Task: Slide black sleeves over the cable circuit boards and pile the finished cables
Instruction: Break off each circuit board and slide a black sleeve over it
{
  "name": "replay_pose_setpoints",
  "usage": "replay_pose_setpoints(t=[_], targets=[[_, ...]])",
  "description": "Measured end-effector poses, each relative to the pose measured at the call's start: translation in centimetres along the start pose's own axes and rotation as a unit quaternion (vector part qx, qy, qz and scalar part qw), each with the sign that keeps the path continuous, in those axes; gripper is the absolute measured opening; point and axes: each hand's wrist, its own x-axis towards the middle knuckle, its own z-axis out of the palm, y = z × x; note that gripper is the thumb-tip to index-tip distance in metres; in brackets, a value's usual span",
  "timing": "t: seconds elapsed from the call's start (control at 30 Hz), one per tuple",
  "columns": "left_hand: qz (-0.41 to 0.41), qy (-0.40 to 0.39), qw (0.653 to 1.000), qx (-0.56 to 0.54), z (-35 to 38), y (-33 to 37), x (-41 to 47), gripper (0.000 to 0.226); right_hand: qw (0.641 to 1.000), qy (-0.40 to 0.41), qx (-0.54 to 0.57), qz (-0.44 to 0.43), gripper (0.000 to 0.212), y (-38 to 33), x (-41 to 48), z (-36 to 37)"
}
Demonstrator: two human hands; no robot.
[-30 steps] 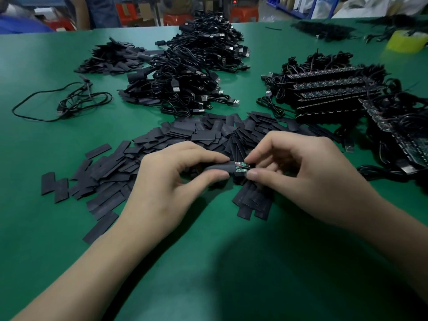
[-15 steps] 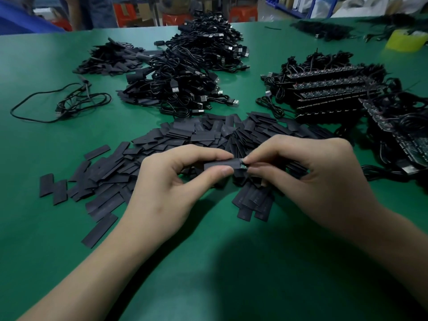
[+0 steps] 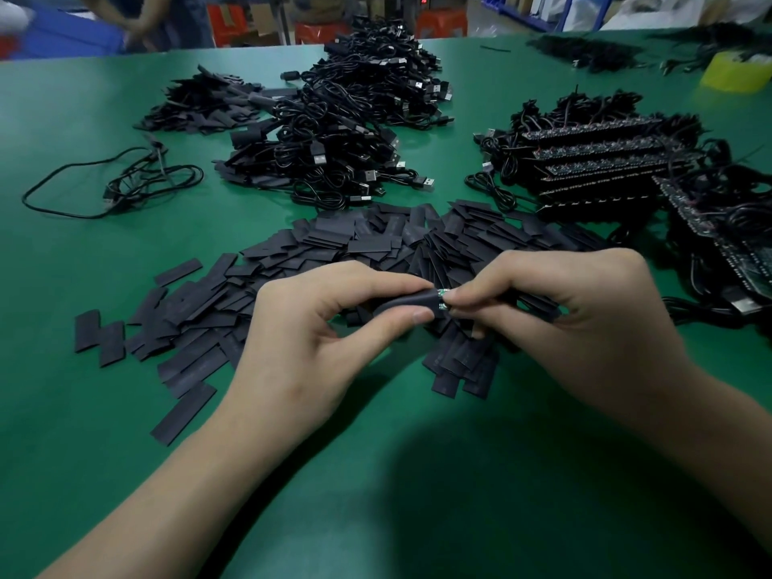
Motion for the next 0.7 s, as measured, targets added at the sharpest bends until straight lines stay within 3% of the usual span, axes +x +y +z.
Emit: replay_pose_setpoints(t=[0.7], targets=[[0.037,0.003,0.999,0.027,-0.22,0.78,-0.11,0.021,0.993,-0.009,0.095,0.063,0.004,-0.07,-0.05,0.16]])
